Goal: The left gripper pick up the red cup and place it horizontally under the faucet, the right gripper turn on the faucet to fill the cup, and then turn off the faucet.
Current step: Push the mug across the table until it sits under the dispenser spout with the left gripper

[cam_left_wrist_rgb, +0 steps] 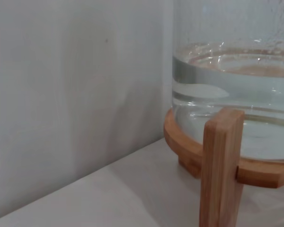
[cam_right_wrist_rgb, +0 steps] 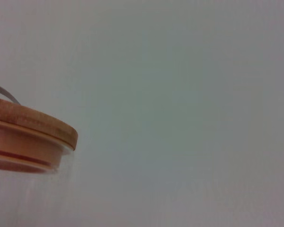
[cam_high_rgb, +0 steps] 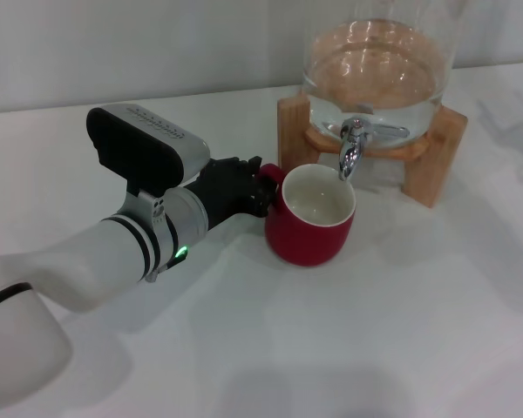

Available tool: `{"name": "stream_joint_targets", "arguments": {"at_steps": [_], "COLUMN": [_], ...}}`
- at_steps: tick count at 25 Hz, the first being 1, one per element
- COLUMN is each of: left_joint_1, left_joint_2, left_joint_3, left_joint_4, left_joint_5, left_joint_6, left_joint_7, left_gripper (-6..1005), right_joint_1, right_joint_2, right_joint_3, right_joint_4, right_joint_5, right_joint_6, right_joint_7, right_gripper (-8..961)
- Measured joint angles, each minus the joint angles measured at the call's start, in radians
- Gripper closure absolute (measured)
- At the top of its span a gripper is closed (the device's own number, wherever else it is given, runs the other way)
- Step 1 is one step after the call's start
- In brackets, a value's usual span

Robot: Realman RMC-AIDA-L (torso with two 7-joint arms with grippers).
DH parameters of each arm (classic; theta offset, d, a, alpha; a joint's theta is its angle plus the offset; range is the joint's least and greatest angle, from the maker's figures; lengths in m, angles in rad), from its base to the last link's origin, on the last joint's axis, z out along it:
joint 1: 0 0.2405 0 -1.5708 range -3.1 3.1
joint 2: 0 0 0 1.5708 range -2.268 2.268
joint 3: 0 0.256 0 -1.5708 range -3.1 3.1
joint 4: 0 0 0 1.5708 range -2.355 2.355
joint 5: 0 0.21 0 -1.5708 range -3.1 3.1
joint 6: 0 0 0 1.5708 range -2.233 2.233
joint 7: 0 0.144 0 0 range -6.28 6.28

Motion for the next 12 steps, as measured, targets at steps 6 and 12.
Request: {"name": "stream_joint_targets", "arguments": {"at_steps": [6,12], "left_joint_1": [0.000,0.006], "left_joint_2": [0.000,0.000], "left_joint_3": [0.005,0.007], "left_joint_4": [-0.002,-0.008], "left_joint_5": [0.000,0.001], "left_joint_6": [0.006,0.006], "left_joint_7": [0.000,0.000], "left_gripper": [748,745], "right_joint_1": [0.000,0.000], "right_joint_2": [-0.002,-0.003], "right_joint_3": [0.000,-0.001], "right_joint_4": [0.000,0.000], "right_joint_5": [0.000,0.000], "right_joint_6": [-0.002,-0.002], "right_joint_7": [0.000,-0.001], "right_gripper": [279,279]}}
